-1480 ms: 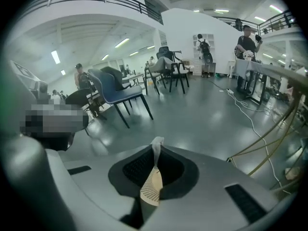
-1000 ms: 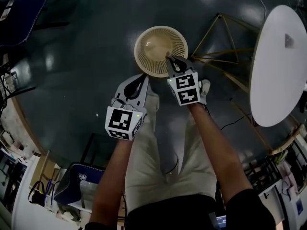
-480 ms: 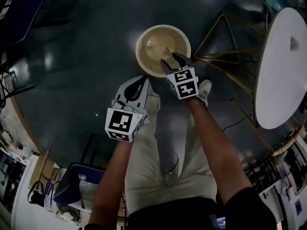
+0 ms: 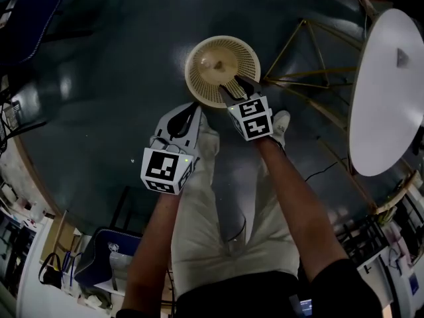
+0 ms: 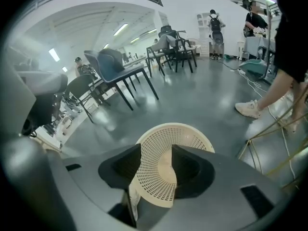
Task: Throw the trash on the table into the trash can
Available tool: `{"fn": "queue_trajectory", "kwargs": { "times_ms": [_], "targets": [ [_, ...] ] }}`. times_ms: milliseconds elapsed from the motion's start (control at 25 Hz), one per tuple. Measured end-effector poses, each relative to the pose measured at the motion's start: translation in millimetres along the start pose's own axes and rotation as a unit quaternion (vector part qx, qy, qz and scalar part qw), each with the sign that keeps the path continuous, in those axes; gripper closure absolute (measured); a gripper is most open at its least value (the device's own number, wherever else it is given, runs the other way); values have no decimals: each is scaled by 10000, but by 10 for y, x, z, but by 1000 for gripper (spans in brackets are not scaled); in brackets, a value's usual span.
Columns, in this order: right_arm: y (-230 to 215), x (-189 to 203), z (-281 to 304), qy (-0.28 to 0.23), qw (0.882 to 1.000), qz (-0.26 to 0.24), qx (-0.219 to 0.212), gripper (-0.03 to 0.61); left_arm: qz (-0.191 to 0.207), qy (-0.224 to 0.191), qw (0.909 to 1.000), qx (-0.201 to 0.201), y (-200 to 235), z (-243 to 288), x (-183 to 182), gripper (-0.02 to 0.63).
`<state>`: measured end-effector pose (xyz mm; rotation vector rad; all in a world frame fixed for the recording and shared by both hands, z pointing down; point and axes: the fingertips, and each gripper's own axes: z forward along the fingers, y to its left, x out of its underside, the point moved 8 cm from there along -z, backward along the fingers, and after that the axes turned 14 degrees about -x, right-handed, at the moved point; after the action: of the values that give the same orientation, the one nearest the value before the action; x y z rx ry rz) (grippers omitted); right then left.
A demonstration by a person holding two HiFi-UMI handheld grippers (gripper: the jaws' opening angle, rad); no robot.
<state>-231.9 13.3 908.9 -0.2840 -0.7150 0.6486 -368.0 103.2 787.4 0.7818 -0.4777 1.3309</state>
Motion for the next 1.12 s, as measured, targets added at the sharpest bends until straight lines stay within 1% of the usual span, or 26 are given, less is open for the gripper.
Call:
{"fn": "queue_trajectory", "kwargs": {
  "times_ms": [160, 280, 400, 600, 720, 880, 1120],
  "targets": [
    [48, -91, -160, -30, 10000, -62, -33, 373, 41, -31, 10000, 58, -79, -36, -82, 598],
    [137, -150, -314, -34, 9999, -130, -71, 396, 74, -65, 9999, 65, -130, -116, -191, 598],
    [213, -247, -492, -35, 9996, -264, -52, 442, 34, -145, 9999, 19, -174, -207, -343, 598],
    [453, -561, -891, -173, 9986, -492, -50, 526, 83, -287, 9996, 15, -244, -418, -657, 598],
    [573, -729, -1131, -274, 9979, -581, -92, 540, 117, -382, 9992, 14, -291, -542, -863, 598],
    [709, -926, -1458, -476, 9971, -573, -147, 549, 190, -461, 9987, 53, -381, -696, -1094, 598],
    [889, -1172, -1958, -696, 9951, -658, -222, 554, 421, -396, 9982, 176, -584, -871, -1312, 598]
  ]
}}
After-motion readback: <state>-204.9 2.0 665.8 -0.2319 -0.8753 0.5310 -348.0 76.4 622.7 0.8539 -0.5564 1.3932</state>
